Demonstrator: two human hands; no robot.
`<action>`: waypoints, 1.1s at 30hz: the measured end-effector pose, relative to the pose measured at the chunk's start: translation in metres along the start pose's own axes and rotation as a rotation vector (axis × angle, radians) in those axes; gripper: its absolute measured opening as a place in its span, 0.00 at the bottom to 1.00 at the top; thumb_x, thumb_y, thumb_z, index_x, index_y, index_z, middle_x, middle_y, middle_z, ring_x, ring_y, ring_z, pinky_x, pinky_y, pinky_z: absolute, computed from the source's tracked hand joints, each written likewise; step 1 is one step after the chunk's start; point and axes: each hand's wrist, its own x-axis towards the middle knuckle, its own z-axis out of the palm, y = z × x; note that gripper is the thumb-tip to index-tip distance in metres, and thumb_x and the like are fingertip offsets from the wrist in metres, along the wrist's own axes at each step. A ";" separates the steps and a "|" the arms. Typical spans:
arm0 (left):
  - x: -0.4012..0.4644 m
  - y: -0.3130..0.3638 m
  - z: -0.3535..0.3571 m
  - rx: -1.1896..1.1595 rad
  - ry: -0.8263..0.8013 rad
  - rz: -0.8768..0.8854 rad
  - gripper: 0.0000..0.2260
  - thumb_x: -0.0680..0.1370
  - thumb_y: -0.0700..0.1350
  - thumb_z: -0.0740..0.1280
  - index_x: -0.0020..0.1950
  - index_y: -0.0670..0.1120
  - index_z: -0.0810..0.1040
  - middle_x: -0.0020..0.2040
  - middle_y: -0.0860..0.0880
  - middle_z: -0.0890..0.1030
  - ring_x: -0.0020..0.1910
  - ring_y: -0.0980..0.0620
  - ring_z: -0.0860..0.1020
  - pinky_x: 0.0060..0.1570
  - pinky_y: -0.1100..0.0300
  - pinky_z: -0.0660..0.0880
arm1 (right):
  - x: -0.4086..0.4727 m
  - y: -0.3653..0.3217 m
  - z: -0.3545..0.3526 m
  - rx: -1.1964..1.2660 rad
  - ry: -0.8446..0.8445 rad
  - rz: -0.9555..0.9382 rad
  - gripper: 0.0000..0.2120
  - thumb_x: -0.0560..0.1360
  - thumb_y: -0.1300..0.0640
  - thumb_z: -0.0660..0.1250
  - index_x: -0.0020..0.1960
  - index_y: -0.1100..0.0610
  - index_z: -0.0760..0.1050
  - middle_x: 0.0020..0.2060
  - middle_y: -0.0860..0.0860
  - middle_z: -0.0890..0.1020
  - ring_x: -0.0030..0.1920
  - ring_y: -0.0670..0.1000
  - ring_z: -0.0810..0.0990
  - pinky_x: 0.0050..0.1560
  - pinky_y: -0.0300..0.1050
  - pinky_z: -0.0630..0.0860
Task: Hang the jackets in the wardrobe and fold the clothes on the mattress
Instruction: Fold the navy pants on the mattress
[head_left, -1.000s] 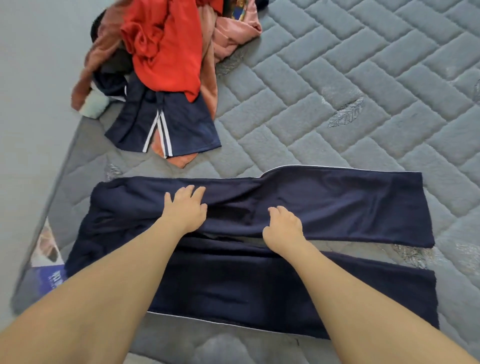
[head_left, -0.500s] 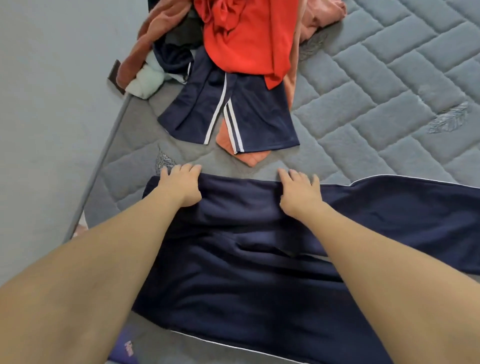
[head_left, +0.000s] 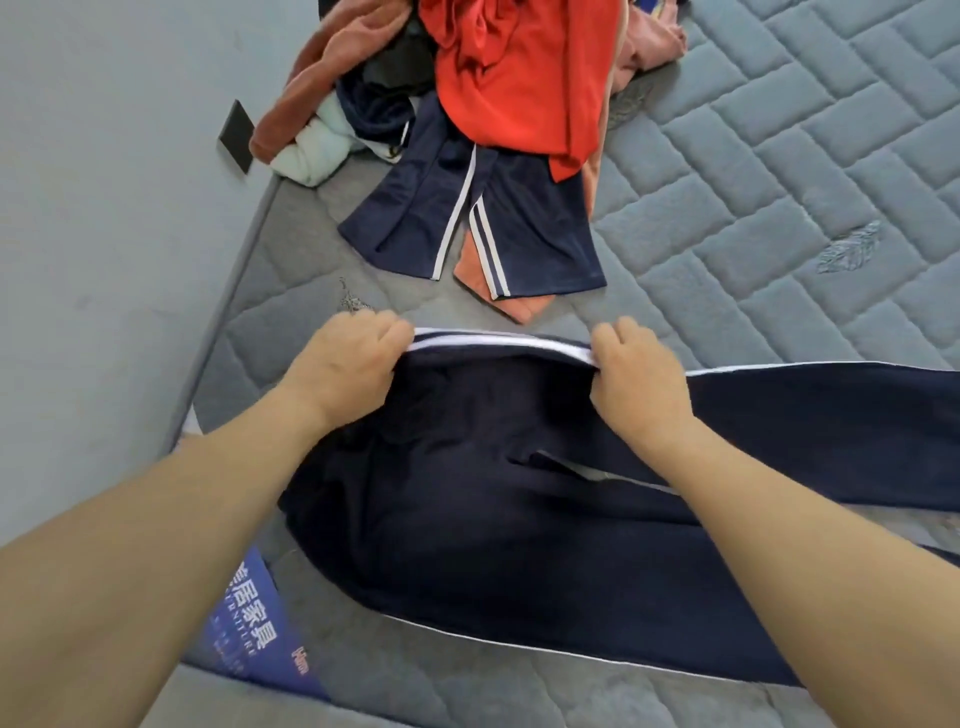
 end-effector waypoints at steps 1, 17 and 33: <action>-0.024 0.011 0.002 -0.001 -0.031 0.090 0.06 0.68 0.37 0.61 0.44 0.42 0.73 0.38 0.43 0.73 0.34 0.40 0.73 0.32 0.48 0.68 | -0.024 -0.002 0.002 -0.039 -0.096 -0.039 0.09 0.67 0.67 0.66 0.44 0.58 0.69 0.40 0.56 0.73 0.37 0.60 0.74 0.31 0.48 0.60; -0.107 0.117 0.045 -0.127 -1.396 -0.304 0.19 0.73 0.46 0.59 0.62 0.47 0.77 0.59 0.46 0.80 0.56 0.41 0.79 0.61 0.44 0.75 | -0.200 -0.048 0.048 0.411 -1.106 0.456 0.14 0.76 0.56 0.59 0.59 0.57 0.76 0.55 0.54 0.79 0.56 0.56 0.77 0.56 0.48 0.75; 0.053 0.436 0.070 -0.309 -0.743 0.019 0.21 0.78 0.51 0.65 0.68 0.48 0.64 0.61 0.47 0.71 0.58 0.43 0.73 0.47 0.50 0.68 | -0.220 0.253 0.018 1.291 -0.050 1.711 0.37 0.72 0.50 0.72 0.73 0.59 0.58 0.67 0.56 0.72 0.64 0.61 0.75 0.63 0.59 0.73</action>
